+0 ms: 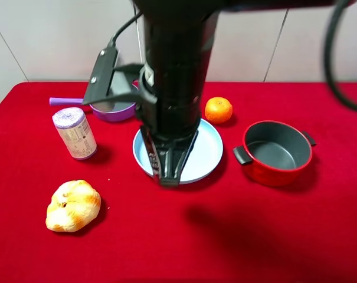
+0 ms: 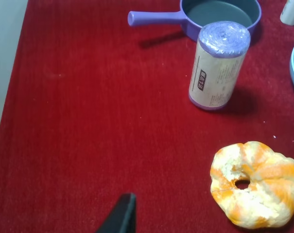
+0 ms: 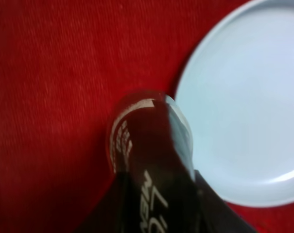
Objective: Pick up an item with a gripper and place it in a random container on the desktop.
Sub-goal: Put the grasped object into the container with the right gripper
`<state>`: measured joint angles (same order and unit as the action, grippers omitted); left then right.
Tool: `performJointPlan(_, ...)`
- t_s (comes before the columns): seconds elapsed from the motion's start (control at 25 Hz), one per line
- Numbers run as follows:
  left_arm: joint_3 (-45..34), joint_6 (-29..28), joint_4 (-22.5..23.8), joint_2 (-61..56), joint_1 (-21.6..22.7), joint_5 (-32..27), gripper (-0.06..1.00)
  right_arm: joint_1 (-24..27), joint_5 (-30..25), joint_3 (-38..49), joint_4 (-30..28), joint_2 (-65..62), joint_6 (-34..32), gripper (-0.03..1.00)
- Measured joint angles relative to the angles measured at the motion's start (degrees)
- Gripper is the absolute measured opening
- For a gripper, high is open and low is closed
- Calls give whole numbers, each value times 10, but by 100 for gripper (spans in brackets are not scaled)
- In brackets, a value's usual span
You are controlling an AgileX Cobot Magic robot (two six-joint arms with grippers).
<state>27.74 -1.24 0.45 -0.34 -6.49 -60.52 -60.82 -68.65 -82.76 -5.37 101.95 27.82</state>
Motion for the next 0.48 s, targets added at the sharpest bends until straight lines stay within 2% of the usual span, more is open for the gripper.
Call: performJointPlan(0.48, 0, 0, 0, 0, 0, 0, 99, 60, -14, 0, -15, -80, 0, 17)
